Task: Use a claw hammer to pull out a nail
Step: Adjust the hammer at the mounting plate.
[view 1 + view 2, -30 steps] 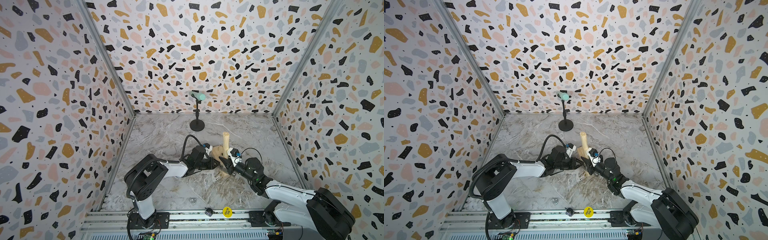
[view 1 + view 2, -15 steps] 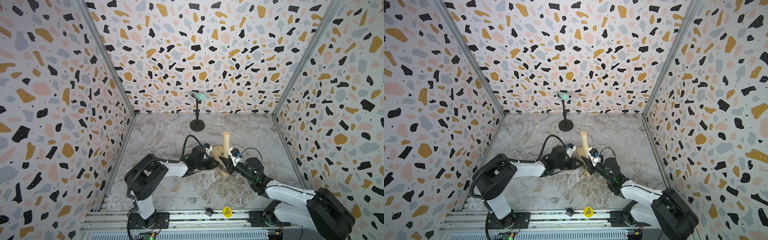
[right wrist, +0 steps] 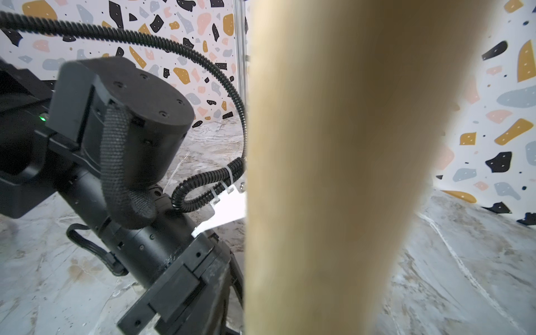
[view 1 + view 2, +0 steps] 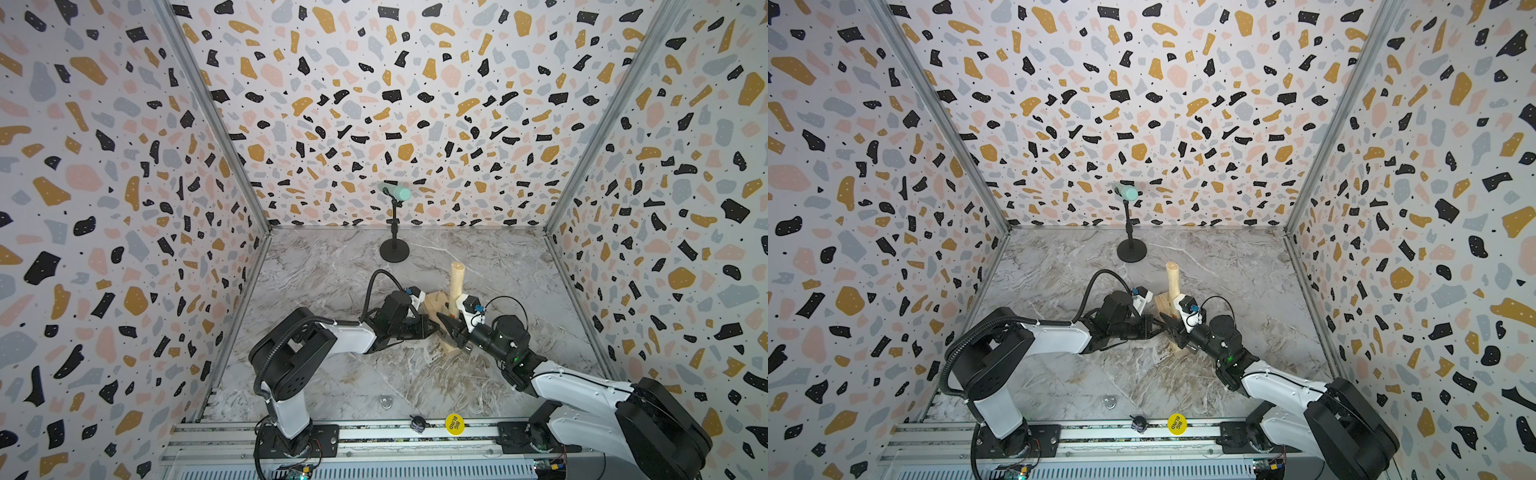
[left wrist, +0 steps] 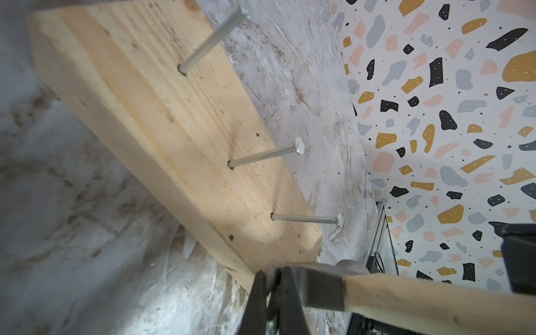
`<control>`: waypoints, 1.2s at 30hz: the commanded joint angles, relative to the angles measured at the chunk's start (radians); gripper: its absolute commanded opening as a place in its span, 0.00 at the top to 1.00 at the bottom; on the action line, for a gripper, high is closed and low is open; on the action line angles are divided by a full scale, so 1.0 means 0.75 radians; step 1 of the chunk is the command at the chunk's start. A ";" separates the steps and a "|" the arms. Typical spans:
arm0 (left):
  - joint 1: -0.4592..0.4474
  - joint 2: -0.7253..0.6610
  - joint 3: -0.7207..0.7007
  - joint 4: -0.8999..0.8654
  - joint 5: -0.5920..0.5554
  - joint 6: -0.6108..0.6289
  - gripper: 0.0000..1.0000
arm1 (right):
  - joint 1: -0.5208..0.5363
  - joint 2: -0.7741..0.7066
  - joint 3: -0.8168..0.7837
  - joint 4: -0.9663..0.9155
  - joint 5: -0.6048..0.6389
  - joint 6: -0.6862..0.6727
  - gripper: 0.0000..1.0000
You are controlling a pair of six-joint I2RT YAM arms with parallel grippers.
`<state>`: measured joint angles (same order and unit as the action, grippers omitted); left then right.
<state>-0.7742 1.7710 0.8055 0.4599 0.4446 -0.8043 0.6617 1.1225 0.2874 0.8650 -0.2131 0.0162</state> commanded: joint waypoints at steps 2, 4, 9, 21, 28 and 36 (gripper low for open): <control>-0.013 0.032 0.033 0.017 0.006 0.023 1.00 | 0.008 -0.042 0.061 0.035 -0.017 -0.027 0.59; -0.013 0.034 0.034 0.017 0.004 0.023 1.00 | 0.008 -0.050 0.076 0.026 -0.016 -0.035 0.59; -0.012 0.032 0.045 0.013 0.002 0.021 1.00 | 0.009 -0.071 0.153 -0.037 -0.017 -0.066 0.59; -0.011 0.009 0.097 -0.113 -0.042 0.106 1.00 | 0.011 -0.139 0.272 -0.146 -0.033 -0.078 0.59; -0.011 0.013 0.112 -0.139 -0.049 0.125 1.00 | 0.012 -0.205 0.344 -0.248 -0.024 -0.081 0.59; -0.010 0.003 0.124 -0.193 -0.073 0.164 1.00 | 0.014 -0.198 0.496 -0.506 0.018 -0.075 0.59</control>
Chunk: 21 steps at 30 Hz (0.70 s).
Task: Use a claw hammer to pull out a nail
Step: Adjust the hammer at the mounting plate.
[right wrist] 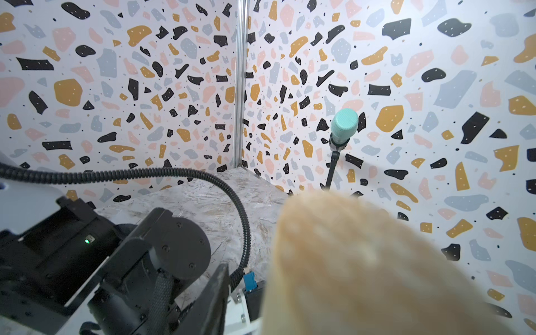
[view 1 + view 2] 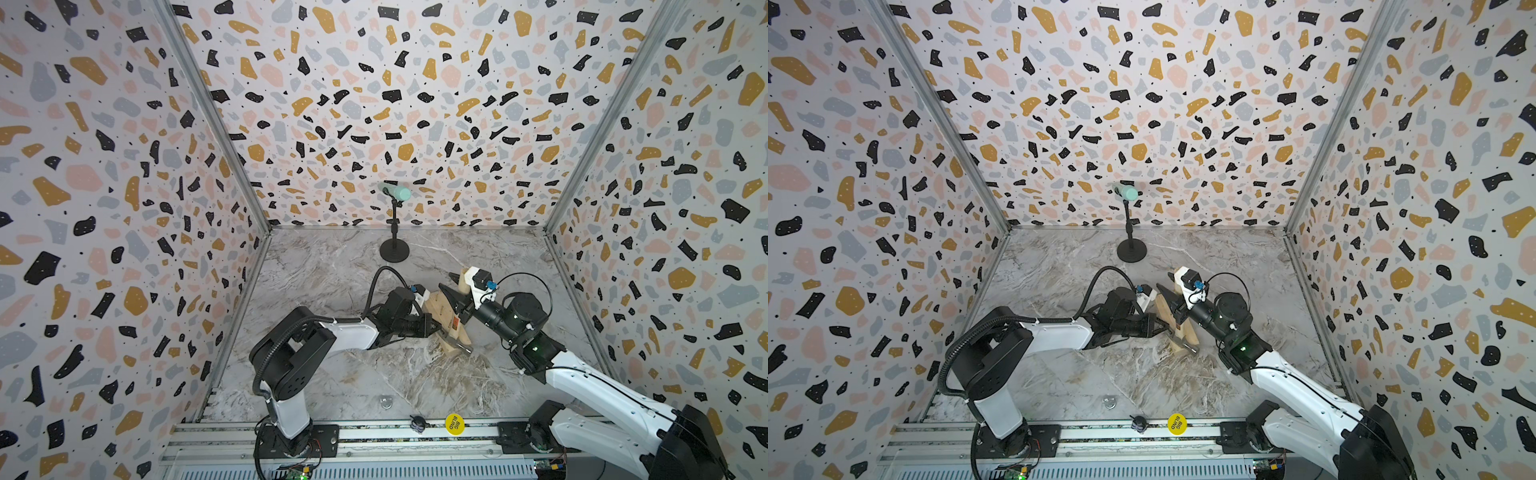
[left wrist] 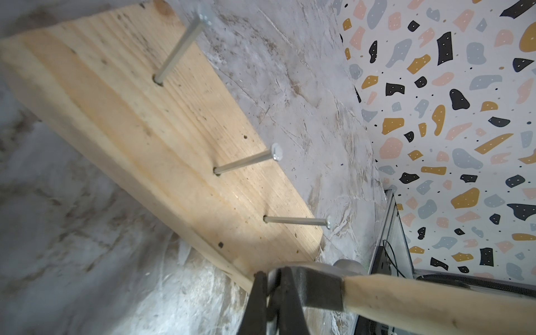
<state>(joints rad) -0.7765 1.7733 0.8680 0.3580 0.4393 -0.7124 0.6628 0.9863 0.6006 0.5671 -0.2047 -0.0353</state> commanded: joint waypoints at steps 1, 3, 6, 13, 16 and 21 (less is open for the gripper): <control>-0.006 0.000 0.043 -0.060 -0.070 0.045 1.00 | 0.014 -0.016 0.091 -0.135 0.008 0.000 0.59; -0.008 0.004 0.047 -0.069 -0.073 0.049 1.00 | 0.013 -0.019 0.118 -0.188 0.012 0.014 0.59; -0.007 0.007 0.051 -0.084 -0.079 0.056 1.00 | 0.012 -0.026 0.159 -0.268 0.014 0.035 0.59; -0.006 0.008 0.067 -0.117 -0.094 0.074 1.00 | 0.014 0.006 0.346 -0.551 0.043 0.083 0.58; -0.003 0.010 0.070 -0.130 -0.105 0.079 1.00 | 0.013 0.033 0.429 -0.689 0.046 0.086 0.58; -0.001 0.010 0.070 -0.134 -0.109 0.083 1.00 | 0.013 0.076 0.526 -0.882 0.030 0.078 0.58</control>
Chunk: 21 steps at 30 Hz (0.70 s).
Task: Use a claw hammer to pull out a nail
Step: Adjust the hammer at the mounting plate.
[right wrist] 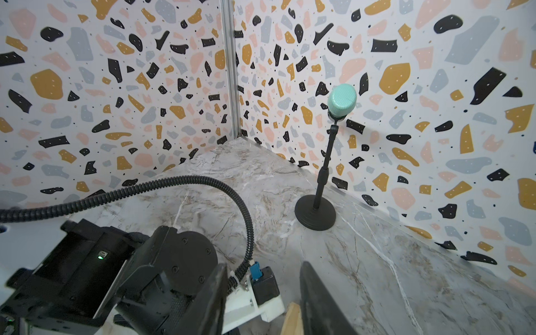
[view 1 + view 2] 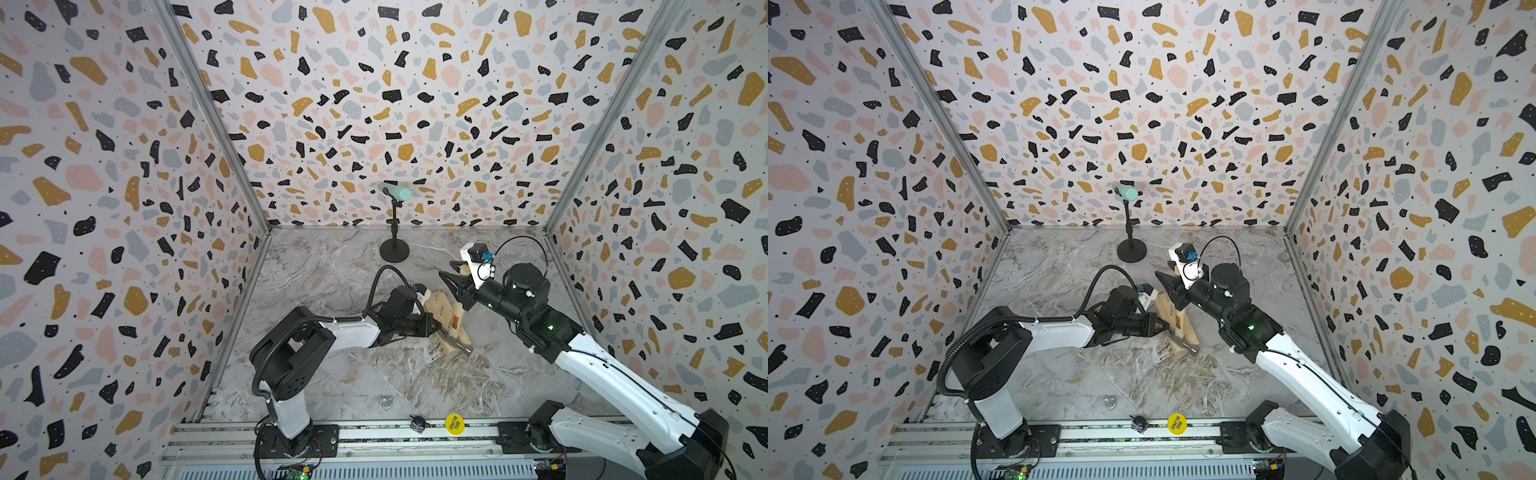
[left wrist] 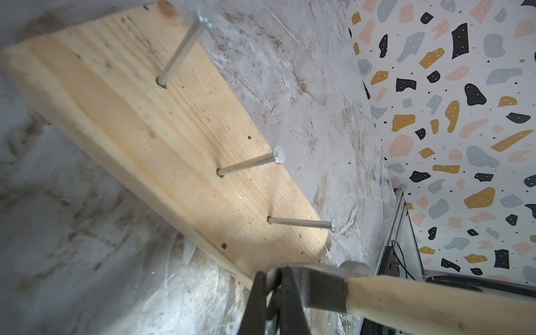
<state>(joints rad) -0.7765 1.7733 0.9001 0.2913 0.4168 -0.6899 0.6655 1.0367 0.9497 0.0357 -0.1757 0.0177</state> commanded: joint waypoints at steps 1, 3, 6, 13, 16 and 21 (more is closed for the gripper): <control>-0.001 0.009 0.027 -0.045 -0.080 0.054 1.00 | 0.009 0.007 0.066 -0.192 -0.004 0.005 0.58; -0.002 0.008 0.027 -0.045 -0.082 0.055 1.00 | 0.009 -0.005 0.077 -0.233 0.007 0.001 0.58; -0.001 0.008 0.028 -0.045 -0.081 0.057 1.00 | 0.009 -0.027 0.080 -0.269 0.009 0.001 0.57; -0.001 0.010 0.037 -0.045 -0.083 0.065 1.00 | 0.010 -0.045 0.101 -0.336 0.023 -0.014 0.57; -0.001 0.010 0.037 -0.045 -0.086 0.066 1.00 | 0.009 -0.051 0.118 -0.356 0.034 -0.023 0.58; 0.000 0.010 0.035 -0.096 -0.095 0.084 1.00 | 0.007 -0.043 0.157 -0.408 0.052 -0.044 0.64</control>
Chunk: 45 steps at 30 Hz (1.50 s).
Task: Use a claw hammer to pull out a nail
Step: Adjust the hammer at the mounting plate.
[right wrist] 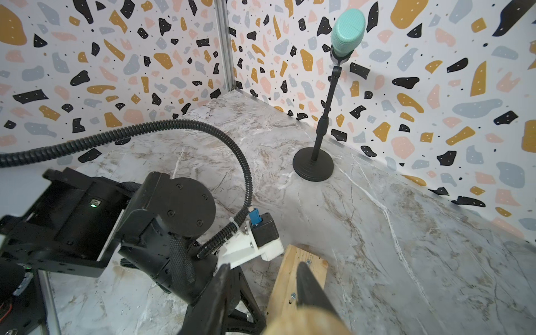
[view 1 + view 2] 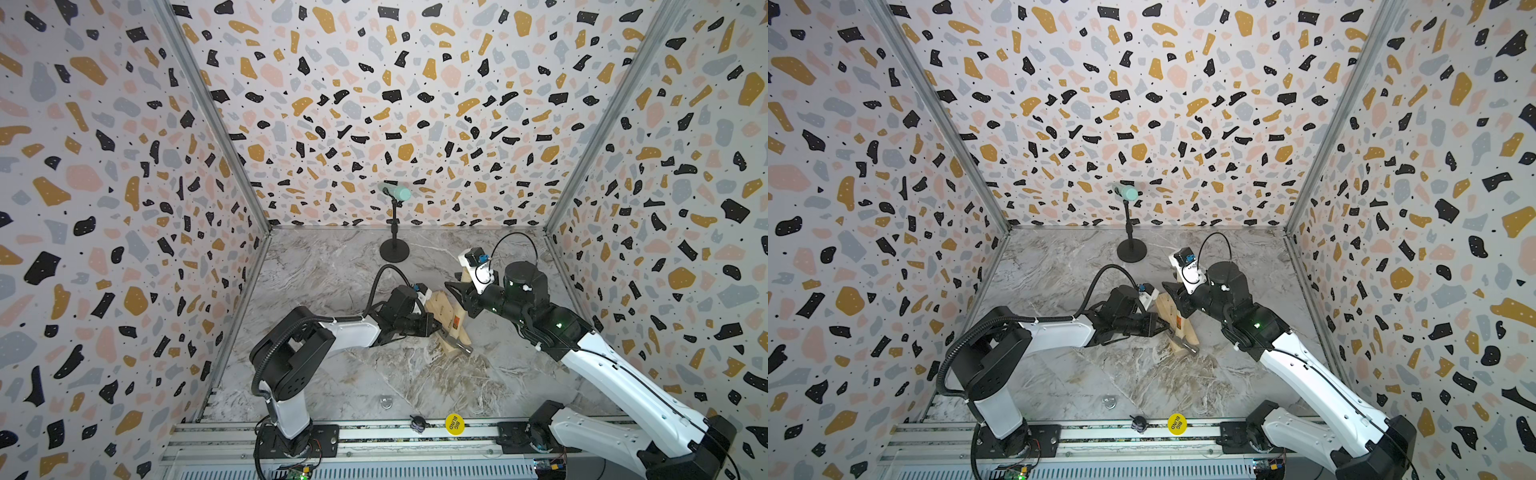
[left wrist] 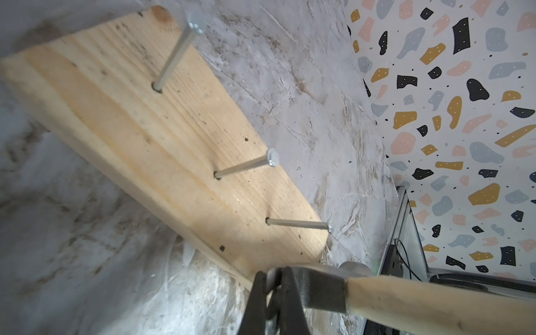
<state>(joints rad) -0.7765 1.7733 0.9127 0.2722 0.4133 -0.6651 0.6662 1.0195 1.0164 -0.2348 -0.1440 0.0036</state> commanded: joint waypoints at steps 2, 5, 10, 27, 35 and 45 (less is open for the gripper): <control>0.001 0.009 0.018 -0.072 -0.090 0.054 1.00 | 0.006 -0.018 0.074 -0.063 0.011 -0.027 0.65; 0.002 0.010 0.017 -0.071 -0.089 0.052 1.00 | 0.005 -0.008 0.090 -0.098 0.002 -0.026 0.66; 0.004 0.010 0.014 -0.070 -0.090 0.048 1.00 | 0.005 0.003 0.099 -0.136 0.004 -0.020 0.65; 0.004 0.018 0.023 -0.072 -0.085 0.044 1.00 | -0.008 0.005 0.097 -0.153 -0.002 -0.015 0.66; 0.006 0.018 0.029 -0.079 -0.087 0.041 1.00 | -0.010 0.007 0.112 -0.161 -0.014 -0.015 0.72; 0.006 0.021 0.049 -0.093 -0.085 0.044 1.00 | -0.010 0.005 0.121 -0.161 -0.027 -0.019 0.89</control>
<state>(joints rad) -0.7761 1.7733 0.9295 0.2409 0.4137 -0.6540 0.6586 1.0298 1.0561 -0.3431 -0.1463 0.0032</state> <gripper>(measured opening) 0.047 0.245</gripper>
